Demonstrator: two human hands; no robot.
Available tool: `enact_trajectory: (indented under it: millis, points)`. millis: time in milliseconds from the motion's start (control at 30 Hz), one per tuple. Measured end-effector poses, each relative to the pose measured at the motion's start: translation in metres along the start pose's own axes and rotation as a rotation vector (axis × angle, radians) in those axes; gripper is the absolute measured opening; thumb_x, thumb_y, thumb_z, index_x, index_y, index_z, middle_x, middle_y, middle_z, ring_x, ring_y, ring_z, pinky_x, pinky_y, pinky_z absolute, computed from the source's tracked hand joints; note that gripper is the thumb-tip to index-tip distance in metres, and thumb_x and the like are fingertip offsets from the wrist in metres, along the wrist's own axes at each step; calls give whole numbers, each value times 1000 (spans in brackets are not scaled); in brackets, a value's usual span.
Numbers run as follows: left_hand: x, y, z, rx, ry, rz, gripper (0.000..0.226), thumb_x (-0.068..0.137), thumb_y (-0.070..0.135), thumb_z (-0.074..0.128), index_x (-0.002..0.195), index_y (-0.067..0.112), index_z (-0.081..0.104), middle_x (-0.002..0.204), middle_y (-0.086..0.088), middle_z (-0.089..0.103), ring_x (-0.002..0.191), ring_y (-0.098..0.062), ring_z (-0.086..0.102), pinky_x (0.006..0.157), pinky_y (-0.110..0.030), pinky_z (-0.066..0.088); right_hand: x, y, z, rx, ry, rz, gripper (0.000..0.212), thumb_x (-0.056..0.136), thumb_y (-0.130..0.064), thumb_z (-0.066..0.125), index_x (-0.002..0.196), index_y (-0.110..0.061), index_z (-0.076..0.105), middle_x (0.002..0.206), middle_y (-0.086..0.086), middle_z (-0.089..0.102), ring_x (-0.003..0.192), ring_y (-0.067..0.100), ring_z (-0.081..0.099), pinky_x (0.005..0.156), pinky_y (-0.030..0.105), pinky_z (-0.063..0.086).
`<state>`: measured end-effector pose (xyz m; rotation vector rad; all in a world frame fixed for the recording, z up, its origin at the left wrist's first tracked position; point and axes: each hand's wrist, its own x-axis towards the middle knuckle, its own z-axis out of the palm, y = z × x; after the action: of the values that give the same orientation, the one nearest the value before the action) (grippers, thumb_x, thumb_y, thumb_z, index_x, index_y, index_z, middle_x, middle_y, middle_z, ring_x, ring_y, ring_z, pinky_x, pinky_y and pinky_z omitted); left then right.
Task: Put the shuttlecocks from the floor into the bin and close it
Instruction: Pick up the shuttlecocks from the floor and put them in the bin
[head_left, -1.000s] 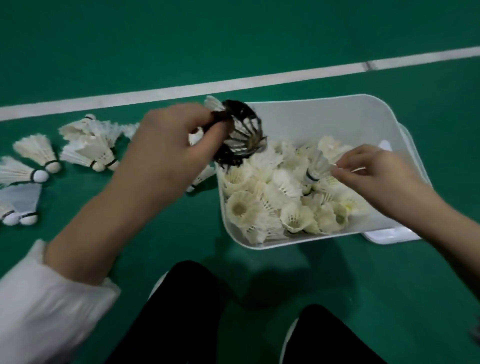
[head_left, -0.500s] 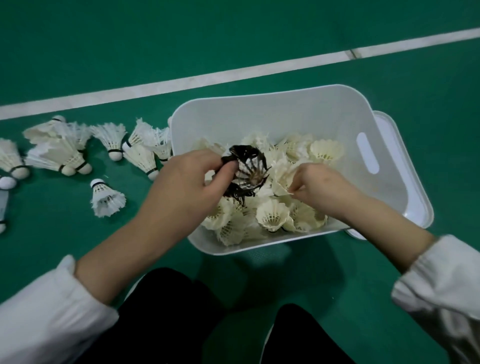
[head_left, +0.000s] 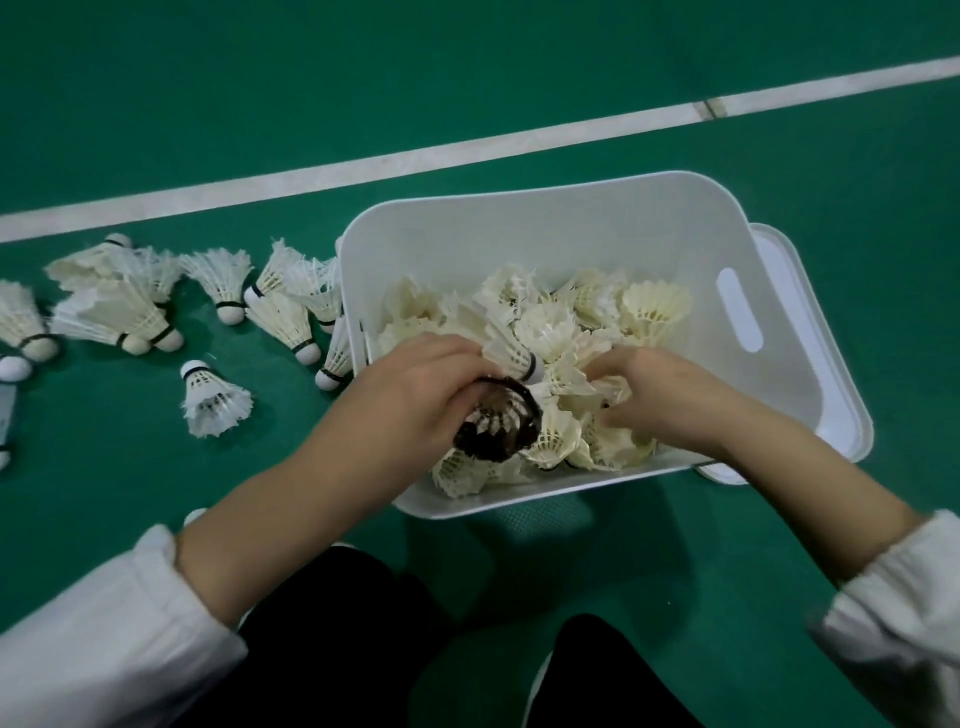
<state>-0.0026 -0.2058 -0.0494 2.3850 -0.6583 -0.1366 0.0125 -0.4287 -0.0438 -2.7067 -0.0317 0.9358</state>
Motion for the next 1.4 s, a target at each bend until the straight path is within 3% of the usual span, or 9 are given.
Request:
enact_trajectory:
  millis: [167,300,433,600,733,833,900,1167,1400]
  points:
    - [-1,4,1,48,-10,135,33,85,21,43,96,6,70,96,-8,68,91,-19,59,86,-25,39,-26,-16,-34,245,395,-175,29,87,-13,61,112,-27,62,116,-10,58,93,6,57,88,22,45]
    - [1,5,-2,29,15,185,30,85,16,43,95,3,68,96,-10,67,91,-16,51,83,-27,41,-22,-43,-33,107,328,-500,41,85,-1,59,119,-25,60,116,-14,54,86,-6,50,82,3,39]
    - [-2,4,-3,17,41,222,26,85,13,46,93,2,68,94,-10,67,89,-17,52,81,-29,43,-15,-46,-27,-24,377,-558,30,82,-8,65,110,-19,65,120,-1,57,107,16,53,90,29,43]
    - [-3,3,-7,0,4,192,31,87,19,42,93,4,69,105,-8,66,98,-17,54,88,-25,40,-20,-46,-30,-151,401,-617,9,81,-22,67,86,-15,63,109,3,58,93,22,57,75,41,50]
    - [-3,4,-20,-3,98,102,29,90,29,47,97,12,69,127,-3,51,116,-14,44,97,-24,38,-37,-26,-45,35,408,-406,14,83,-31,61,81,-19,55,78,-14,55,66,7,52,67,30,48]
    - [-4,7,-30,-54,184,-50,24,89,28,53,100,13,68,95,8,55,84,6,49,77,-3,35,-54,8,-53,248,397,-182,11,80,-29,67,79,-20,60,72,-10,61,62,7,54,59,12,43]
    - [-4,5,-31,-63,184,-109,14,89,19,58,97,14,68,80,10,56,75,7,52,68,-2,36,-56,24,-49,293,324,-118,7,78,-22,71,74,-24,65,76,-8,66,69,5,57,63,8,44]
    - [-6,11,-24,-98,124,-212,6,84,25,59,88,24,63,70,13,60,72,3,54,62,-13,40,-20,43,-8,172,-36,-6,7,73,-8,75,76,-14,71,91,6,70,88,20,64,89,37,51]
    - [-6,15,-24,-79,92,-225,6,84,28,58,87,26,62,69,15,58,67,6,53,56,-7,36,-1,40,-14,-62,-165,2,15,78,-5,67,92,-10,72,101,7,69,87,16,58,82,26,46]
